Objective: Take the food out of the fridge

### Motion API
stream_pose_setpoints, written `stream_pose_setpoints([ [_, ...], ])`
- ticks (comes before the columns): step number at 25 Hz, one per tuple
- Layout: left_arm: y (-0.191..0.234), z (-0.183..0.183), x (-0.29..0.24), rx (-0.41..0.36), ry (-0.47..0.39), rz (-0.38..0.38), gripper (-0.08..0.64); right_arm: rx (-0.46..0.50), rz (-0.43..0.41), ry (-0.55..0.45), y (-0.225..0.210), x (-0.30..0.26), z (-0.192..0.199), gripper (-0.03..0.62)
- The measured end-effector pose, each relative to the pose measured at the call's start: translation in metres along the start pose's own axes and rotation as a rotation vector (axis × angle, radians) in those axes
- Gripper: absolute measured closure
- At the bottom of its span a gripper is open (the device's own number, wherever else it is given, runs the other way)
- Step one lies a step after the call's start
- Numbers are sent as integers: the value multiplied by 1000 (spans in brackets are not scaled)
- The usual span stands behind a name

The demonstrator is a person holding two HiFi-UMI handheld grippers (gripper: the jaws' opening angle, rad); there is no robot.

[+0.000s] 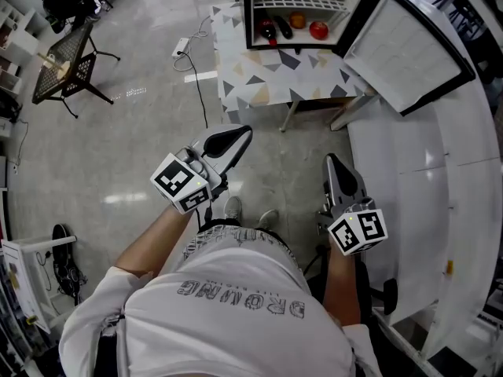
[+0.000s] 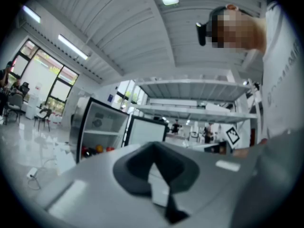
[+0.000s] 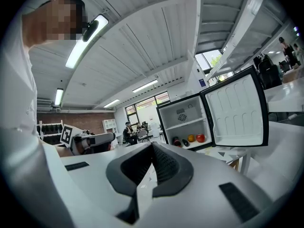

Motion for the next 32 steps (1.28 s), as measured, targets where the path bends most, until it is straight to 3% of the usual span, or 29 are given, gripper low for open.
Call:
stream_pose_setpoints([
  [18,-54,3,-24,-22,-18,-49,552,5,-63,0,-37,40,5,603],
  [32,-39,9,-36,-4,-29,-68,552,-4,-68,9,-53,27,4,603],
])
Point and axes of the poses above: the fingertips, and each gripper's own axes: x backward along the fingers, y to its left, z out of its underside, the point moved 6 cm from there along x, backward along the fingers, and after that the axes turned 9 degrees about y, right-handed, at the moved point
